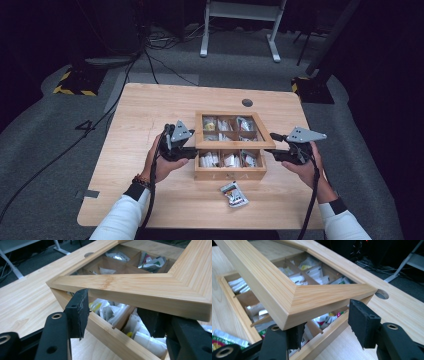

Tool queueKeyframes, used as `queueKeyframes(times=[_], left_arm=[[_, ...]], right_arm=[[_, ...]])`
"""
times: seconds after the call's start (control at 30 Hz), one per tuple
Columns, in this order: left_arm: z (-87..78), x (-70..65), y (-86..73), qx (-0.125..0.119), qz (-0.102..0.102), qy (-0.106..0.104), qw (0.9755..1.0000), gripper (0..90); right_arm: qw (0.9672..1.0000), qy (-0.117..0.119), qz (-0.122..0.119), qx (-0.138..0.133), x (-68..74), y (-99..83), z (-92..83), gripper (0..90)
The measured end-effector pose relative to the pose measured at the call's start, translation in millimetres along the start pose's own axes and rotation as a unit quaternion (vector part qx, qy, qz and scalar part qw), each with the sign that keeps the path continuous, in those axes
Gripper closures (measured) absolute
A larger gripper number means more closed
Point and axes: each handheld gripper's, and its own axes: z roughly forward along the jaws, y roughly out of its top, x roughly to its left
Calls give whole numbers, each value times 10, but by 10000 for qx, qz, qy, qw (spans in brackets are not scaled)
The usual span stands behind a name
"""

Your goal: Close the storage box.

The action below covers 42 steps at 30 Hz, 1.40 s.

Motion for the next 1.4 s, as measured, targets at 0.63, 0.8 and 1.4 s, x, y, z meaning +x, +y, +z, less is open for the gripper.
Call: queueKeyframes(times=[0.63, 0.8, 1.4], left_arm=[[76, -54, -197, 394, 114, -130, 9991, 434], [59, -71, -221, 473, 165, -207, 9985, 427], [75, -174, -301, 742, 275, -393, 9961, 396]], right_arm=[[9970, 702, 18, 330, 64, -218, 35, 399], [9966, 752, 55, 330, 78, -246, 9, 392], [9964, 757, 48, 374, 174, -298, -50, 355]])
